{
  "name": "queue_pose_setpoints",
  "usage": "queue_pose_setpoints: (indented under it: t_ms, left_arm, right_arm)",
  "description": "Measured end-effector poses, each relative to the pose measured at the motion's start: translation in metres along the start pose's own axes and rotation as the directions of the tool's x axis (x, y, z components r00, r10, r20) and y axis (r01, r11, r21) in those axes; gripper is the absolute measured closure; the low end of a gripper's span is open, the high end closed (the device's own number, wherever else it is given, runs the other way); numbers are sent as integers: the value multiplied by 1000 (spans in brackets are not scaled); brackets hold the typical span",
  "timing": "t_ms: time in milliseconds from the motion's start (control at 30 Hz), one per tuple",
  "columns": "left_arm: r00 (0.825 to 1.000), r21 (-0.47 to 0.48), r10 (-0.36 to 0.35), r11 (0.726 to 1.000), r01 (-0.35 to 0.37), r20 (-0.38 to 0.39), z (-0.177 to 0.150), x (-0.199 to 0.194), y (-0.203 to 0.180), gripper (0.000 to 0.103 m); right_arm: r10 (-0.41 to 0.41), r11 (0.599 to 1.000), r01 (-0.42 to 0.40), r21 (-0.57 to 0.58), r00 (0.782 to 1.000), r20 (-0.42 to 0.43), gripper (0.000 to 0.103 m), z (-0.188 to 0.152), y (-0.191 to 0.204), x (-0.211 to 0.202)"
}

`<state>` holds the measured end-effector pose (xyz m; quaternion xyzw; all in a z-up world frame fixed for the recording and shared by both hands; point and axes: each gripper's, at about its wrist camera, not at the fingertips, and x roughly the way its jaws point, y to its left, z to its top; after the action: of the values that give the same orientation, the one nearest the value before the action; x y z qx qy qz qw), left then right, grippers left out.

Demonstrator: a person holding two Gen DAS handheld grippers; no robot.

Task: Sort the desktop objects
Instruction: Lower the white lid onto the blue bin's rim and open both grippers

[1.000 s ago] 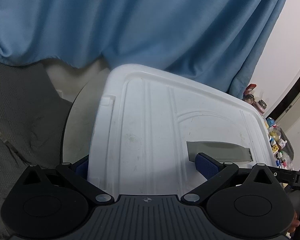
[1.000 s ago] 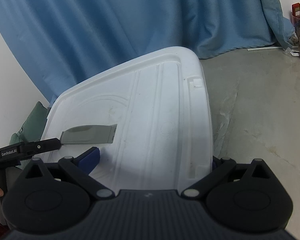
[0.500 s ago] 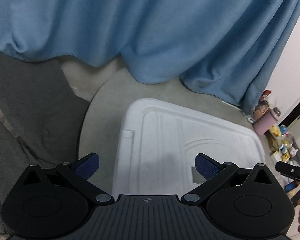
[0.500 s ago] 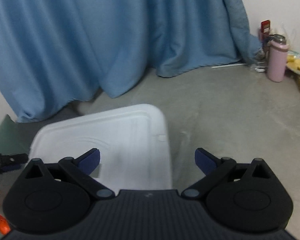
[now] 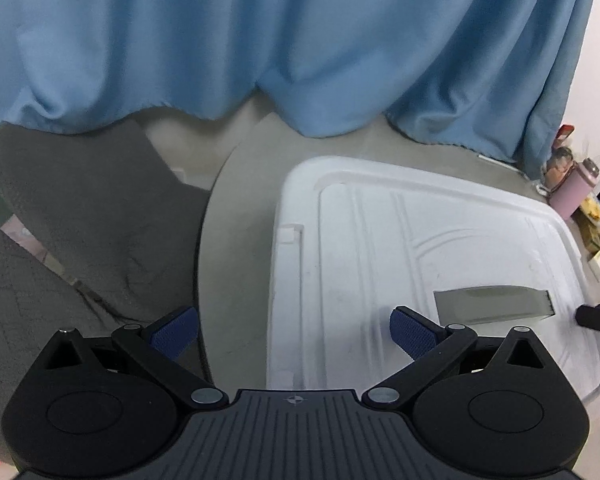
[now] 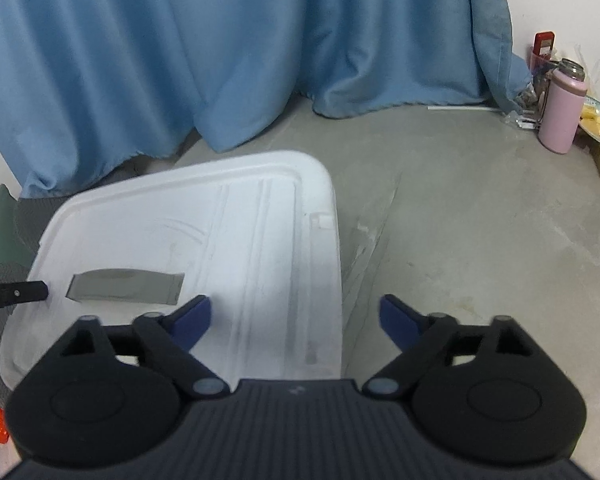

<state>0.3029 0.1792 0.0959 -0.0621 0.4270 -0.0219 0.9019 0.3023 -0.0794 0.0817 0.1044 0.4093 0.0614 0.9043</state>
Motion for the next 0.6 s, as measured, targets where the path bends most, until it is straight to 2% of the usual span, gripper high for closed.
queue_pose_setpoints:
  t_ms: [67, 133, 333, 467, 600]
  left_arm:
    - [1000, -2, -14, 1000, 14, 2, 0, 1, 2, 1]
    - [1000, 2, -22, 1000, 22, 6, -1, 2, 3, 1]
    - [999, 60, 11, 998, -14, 40, 0, 8, -7, 1]
    - [999, 51, 4, 999, -6, 45, 6, 12, -7, 0]
    - [998, 59, 26, 998, -29, 56, 9, 13, -14, 0]
  right_arm:
    - [23, 1000, -23, 10, 1000, -3, 28, 1, 0, 0]
    - [36, 999, -36, 16, 999, -7, 32, 1, 0, 0]
    - [21, 999, -21, 24, 1000, 2, 32, 3, -1, 2]
    - [15, 999, -15, 39, 1000, 10, 32, 4, -4, 5]
    - [1, 999, -2, 38, 1000, 15, 32, 3, -2, 3]
